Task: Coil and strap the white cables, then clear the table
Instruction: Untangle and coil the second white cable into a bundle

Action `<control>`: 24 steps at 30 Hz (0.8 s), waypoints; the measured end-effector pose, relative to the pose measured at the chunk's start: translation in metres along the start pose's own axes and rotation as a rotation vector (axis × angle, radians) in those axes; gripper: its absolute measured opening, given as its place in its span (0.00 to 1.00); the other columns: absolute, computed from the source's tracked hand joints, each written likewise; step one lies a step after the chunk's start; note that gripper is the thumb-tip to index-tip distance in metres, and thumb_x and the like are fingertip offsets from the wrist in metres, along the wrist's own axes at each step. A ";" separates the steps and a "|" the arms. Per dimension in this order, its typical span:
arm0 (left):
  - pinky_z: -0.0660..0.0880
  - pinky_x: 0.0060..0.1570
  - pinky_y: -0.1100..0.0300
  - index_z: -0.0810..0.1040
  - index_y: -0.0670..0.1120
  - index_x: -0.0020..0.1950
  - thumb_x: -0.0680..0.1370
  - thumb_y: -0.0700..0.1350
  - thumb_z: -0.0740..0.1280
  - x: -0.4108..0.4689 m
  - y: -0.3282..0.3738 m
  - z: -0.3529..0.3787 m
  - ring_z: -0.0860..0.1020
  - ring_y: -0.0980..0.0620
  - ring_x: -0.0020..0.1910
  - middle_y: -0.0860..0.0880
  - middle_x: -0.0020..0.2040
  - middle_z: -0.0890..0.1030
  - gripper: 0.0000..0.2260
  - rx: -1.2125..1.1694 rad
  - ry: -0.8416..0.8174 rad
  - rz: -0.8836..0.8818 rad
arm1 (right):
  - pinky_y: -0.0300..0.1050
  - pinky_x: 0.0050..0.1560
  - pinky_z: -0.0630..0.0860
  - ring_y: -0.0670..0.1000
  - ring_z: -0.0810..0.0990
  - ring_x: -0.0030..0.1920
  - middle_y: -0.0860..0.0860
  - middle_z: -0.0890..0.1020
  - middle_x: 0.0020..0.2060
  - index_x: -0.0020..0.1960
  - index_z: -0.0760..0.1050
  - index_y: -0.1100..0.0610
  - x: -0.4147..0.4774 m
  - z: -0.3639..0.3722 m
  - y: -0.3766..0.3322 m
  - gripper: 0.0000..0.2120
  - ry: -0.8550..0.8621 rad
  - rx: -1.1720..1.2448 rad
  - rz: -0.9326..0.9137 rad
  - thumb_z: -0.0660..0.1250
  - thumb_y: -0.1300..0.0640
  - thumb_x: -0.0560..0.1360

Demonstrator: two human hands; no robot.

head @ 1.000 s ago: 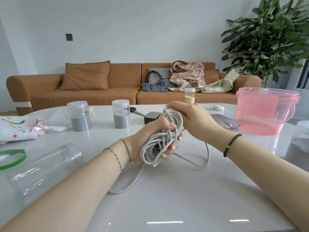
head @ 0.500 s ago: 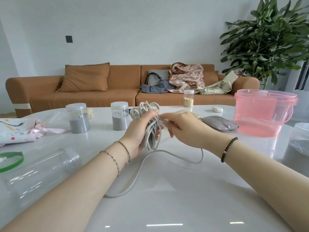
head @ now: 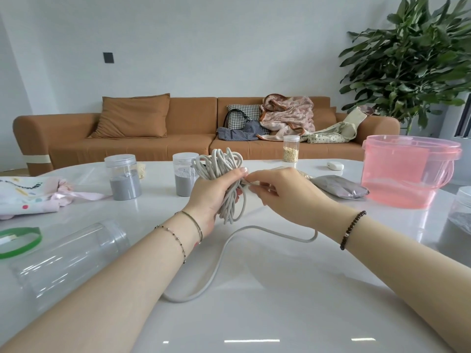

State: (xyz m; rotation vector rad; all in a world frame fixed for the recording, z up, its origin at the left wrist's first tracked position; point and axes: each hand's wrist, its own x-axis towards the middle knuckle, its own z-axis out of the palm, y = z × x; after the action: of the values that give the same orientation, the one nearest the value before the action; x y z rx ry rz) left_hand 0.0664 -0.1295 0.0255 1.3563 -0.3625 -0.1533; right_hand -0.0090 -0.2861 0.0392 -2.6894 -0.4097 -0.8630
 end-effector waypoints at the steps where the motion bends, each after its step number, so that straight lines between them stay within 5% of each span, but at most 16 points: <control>1: 0.73 0.31 0.61 0.83 0.46 0.44 0.72 0.48 0.77 0.000 0.001 0.000 0.76 0.53 0.30 0.50 0.32 0.80 0.07 -0.027 -0.010 -0.007 | 0.44 0.37 0.73 0.43 0.74 0.31 0.38 0.73 0.29 0.57 0.79 0.49 0.000 0.000 0.000 0.07 0.012 0.002 0.012 0.65 0.54 0.81; 5: 0.73 0.34 0.60 0.81 0.48 0.43 0.72 0.48 0.78 0.003 0.005 -0.002 0.75 0.53 0.31 0.51 0.31 0.77 0.08 -0.122 0.052 -0.039 | 0.46 0.33 0.71 0.46 0.73 0.30 0.47 0.78 0.30 0.48 0.74 0.52 0.000 0.000 -0.007 0.05 -0.012 0.008 0.060 0.63 0.52 0.81; 9: 0.76 0.46 0.57 0.83 0.45 0.53 0.68 0.47 0.80 0.012 0.002 -0.013 0.79 0.51 0.40 0.52 0.38 0.81 0.16 -0.131 0.271 0.034 | 0.37 0.26 0.63 0.46 0.66 0.22 0.52 0.75 0.26 0.45 0.74 0.59 -0.001 0.011 -0.025 0.11 -0.086 0.617 0.271 0.59 0.56 0.83; 13: 0.80 0.49 0.51 0.83 0.43 0.55 0.67 0.45 0.81 0.011 0.000 -0.010 0.82 0.48 0.41 0.47 0.42 0.84 0.19 -0.050 0.324 0.087 | 0.38 0.24 0.61 0.49 0.63 0.21 0.54 0.73 0.25 0.46 0.72 0.58 -0.007 0.024 -0.040 0.11 -0.254 0.817 0.292 0.58 0.55 0.84; 18: 0.74 0.30 0.69 0.83 0.44 0.53 0.70 0.41 0.78 0.011 0.002 -0.005 0.79 0.62 0.29 0.52 0.39 0.83 0.13 -0.090 0.399 0.143 | 0.38 0.25 0.61 0.52 0.65 0.23 0.56 0.77 0.29 0.50 0.77 0.56 -0.008 0.021 -0.040 0.11 -0.344 0.933 0.321 0.60 0.51 0.84; 24: 0.72 0.31 0.61 0.78 0.45 0.43 0.72 0.38 0.72 0.009 0.015 -0.009 0.73 0.53 0.25 0.51 0.29 0.74 0.04 -0.378 0.373 0.009 | 0.37 0.25 0.64 0.50 0.71 0.24 0.54 0.81 0.32 0.54 0.81 0.54 -0.010 0.024 -0.040 0.14 -0.459 0.957 0.379 0.60 0.48 0.83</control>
State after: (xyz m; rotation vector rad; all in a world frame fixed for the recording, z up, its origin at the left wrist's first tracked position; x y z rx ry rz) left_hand 0.0763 -0.1211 0.0406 0.9821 -0.0213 0.0395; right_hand -0.0182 -0.2424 0.0214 -1.9130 -0.2811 0.0944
